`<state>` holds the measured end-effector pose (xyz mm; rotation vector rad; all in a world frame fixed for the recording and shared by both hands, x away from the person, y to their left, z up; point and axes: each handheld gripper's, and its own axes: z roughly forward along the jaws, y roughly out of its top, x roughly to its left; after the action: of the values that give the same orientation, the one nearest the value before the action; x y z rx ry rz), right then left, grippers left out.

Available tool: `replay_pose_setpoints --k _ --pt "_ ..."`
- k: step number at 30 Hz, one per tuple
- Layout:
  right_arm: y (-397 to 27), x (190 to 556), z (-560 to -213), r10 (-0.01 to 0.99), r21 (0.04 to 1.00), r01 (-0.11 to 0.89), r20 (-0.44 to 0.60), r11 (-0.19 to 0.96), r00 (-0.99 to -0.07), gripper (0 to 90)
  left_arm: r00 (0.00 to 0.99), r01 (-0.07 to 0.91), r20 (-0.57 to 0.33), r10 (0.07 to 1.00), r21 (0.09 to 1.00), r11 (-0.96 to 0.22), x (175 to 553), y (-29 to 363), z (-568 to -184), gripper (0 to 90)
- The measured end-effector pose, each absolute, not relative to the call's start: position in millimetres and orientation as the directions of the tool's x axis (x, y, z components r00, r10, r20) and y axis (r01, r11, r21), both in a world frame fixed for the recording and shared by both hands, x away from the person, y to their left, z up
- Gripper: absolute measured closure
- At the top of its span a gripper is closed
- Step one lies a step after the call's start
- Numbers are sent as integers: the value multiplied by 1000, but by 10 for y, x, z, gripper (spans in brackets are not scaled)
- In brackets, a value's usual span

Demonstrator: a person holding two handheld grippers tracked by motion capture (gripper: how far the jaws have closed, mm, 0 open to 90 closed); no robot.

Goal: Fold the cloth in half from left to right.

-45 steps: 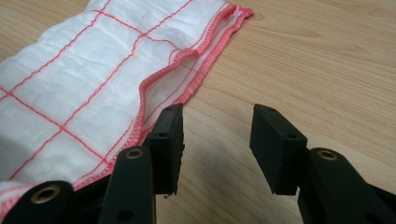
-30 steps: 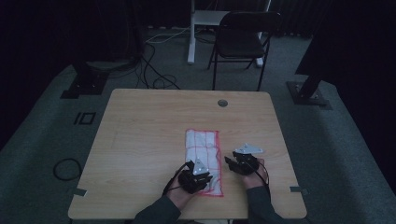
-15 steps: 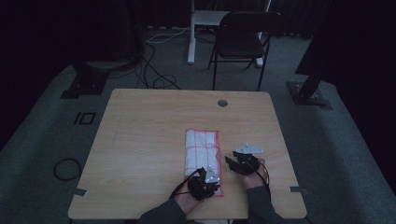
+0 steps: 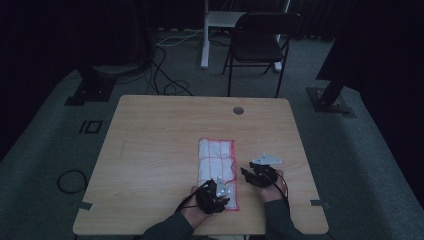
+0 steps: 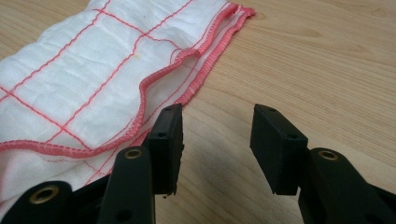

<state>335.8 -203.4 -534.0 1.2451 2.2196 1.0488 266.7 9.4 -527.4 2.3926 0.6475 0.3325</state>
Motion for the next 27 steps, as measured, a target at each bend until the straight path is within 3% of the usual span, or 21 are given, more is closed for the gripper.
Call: replay_pose_setpoints --k 2,3,8,18,23,27 --pt "-2034 3357 -5339 846 764 557 26 327 -532 541 837 373 87 540 631 -680 2678 96 -5271 724" --pt "-2034 3356 -5338 846 764 556 25 327 -533 540 825 406 52 563 639 -653 2720 129 -5263 759" --pt "-2040 3359 -5338 847 765 557 29 323 -531 539 825 418 10 565 661 -622 2727 168 -5216 837" --pt "-2034 3372 -5336 848 767 553 21 326 -530 538 869 417 -124 478 703 -576 2604 73 -5162 839" --pt "-2001 3447 -5321 851 770 547 11 327 -524 541 879 425 -184 440 718 -550 2584 71 -5181 793" --pt "-1945 3550 -5310 852 771 541 -3 336 -524 551 884 404 -168 437 745 -530 2574 101 -5086 767"
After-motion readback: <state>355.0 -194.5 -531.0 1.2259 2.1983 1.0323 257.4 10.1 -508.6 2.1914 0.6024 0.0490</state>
